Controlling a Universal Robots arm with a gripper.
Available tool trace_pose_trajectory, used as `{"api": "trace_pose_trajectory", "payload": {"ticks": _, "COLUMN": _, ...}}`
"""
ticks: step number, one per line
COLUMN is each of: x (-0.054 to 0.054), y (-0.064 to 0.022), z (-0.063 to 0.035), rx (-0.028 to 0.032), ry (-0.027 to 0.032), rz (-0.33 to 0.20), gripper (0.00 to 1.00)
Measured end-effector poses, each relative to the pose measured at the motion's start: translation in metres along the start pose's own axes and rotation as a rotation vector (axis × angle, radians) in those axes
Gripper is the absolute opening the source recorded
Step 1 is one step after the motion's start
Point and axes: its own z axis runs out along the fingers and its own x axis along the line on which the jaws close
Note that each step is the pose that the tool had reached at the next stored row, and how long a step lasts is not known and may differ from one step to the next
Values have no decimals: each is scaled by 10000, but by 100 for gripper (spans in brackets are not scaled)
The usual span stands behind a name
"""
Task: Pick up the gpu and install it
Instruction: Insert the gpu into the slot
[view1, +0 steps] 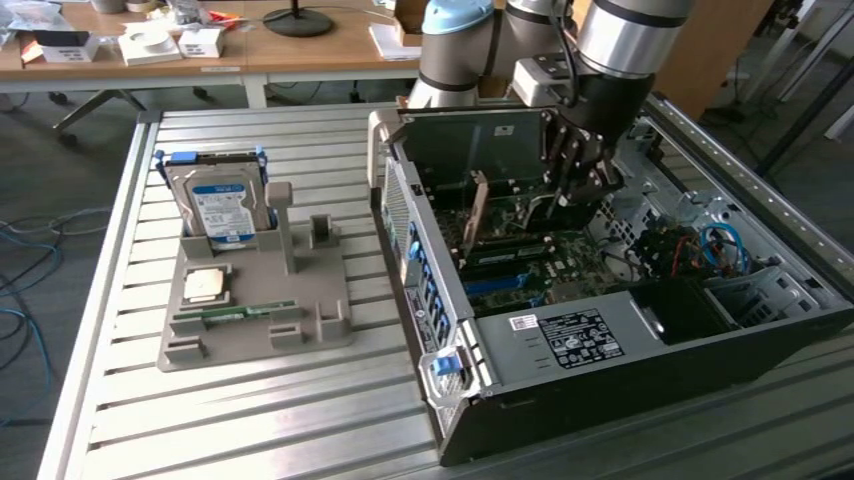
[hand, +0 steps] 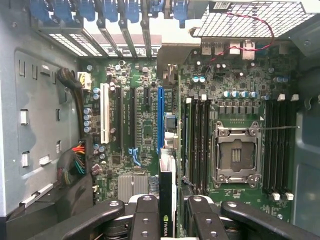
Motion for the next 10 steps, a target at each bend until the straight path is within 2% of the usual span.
{"api": "trace_pose_trajectory", "payload": {"ticks": 10, "x": 0, "y": 9, "z": 15, "rx": 1, "ry": 2, "rz": -1, "gripper": 27}}
